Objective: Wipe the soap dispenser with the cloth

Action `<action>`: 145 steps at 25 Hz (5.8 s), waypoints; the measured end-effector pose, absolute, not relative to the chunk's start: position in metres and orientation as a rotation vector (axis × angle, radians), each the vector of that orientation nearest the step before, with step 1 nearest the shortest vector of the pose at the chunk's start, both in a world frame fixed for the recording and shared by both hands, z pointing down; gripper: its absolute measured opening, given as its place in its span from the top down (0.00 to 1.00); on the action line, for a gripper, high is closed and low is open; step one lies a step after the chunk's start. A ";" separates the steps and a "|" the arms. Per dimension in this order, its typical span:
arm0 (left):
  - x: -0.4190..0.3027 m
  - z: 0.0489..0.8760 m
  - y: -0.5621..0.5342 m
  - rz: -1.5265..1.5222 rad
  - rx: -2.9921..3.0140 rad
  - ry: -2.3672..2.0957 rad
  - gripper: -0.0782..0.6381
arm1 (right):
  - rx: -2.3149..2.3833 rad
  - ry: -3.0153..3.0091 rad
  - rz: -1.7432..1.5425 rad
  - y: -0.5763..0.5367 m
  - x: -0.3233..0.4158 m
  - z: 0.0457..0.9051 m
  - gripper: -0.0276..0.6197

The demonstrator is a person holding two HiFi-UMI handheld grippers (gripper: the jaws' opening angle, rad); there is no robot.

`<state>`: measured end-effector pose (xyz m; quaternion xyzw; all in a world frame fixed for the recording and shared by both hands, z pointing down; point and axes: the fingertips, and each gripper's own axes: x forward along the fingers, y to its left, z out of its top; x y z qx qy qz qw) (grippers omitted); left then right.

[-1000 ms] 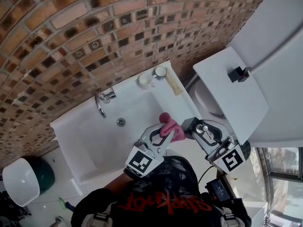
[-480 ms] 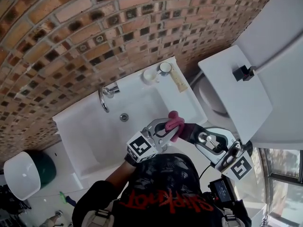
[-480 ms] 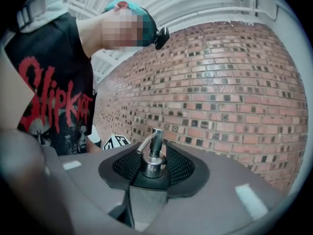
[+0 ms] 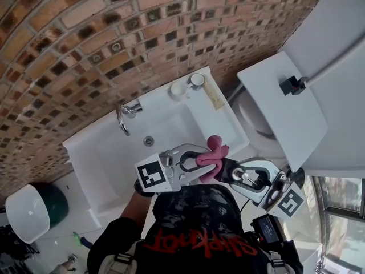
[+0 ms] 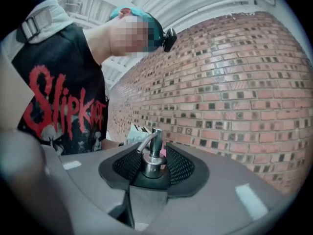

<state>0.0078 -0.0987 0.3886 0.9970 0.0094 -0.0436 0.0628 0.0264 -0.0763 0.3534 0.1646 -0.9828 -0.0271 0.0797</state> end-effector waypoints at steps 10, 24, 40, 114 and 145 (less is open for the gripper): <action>-0.022 0.393 -0.091 -0.258 2.745 0.703 0.83 | -0.102 -3.096 -0.194 -0.017 -0.002 0.307 0.72; -0.028 0.385 -0.029 -0.120 2.259 1.563 0.83 | -0.458 -3.011 -0.320 0.017 -0.039 0.309 0.72; 0.001 0.540 -0.100 0.045 2.542 0.208 0.83 | 0.598 -2.722 -0.158 -0.171 0.066 0.432 0.72; 0.201 0.468 0.191 -0.071 2.585 -1.395 0.83 | 1.179 -3.061 0.243 0.146 0.329 0.459 0.96; 0.126 0.412 0.262 -0.244 2.590 -1.534 0.83 | 0.892 -3.100 0.080 0.222 0.226 0.401 0.96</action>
